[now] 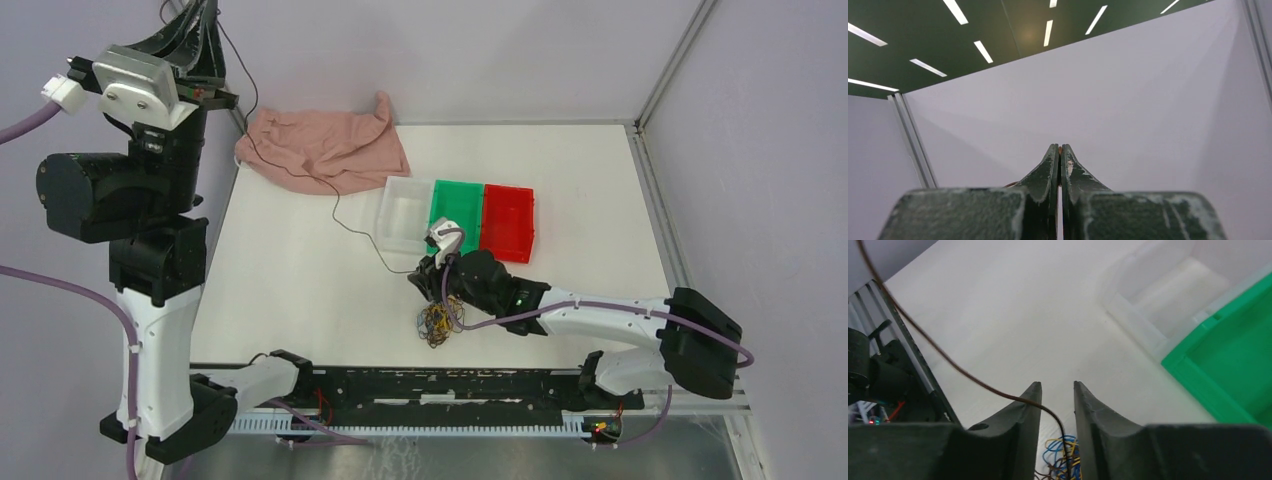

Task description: Untangle the cables

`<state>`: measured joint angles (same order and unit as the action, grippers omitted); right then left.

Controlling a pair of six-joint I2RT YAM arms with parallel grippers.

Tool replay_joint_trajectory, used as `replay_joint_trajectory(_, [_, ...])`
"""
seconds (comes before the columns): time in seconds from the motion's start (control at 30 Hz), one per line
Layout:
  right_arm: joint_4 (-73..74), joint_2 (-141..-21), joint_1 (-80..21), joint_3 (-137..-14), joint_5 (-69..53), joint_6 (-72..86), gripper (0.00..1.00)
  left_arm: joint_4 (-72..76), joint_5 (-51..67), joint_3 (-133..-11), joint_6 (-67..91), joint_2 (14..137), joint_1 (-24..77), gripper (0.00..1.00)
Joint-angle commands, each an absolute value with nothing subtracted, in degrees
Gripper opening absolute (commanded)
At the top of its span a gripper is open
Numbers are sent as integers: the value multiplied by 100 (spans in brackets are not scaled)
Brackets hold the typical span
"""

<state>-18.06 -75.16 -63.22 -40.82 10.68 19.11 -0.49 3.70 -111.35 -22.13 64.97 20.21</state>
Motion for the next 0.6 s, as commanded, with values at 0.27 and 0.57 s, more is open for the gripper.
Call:
replay_joint_trajectory(0.27, [-1167,-7122,-6113,-4826,890,1695,0,-2421,1164,-8947,-1798,5405,1980,6])
replay_joint_trajectory(0.57, [-726,-7156,-6028,-5346,-16,1704,0,-3157,4039,-6005,-2236,4330,1991,38])
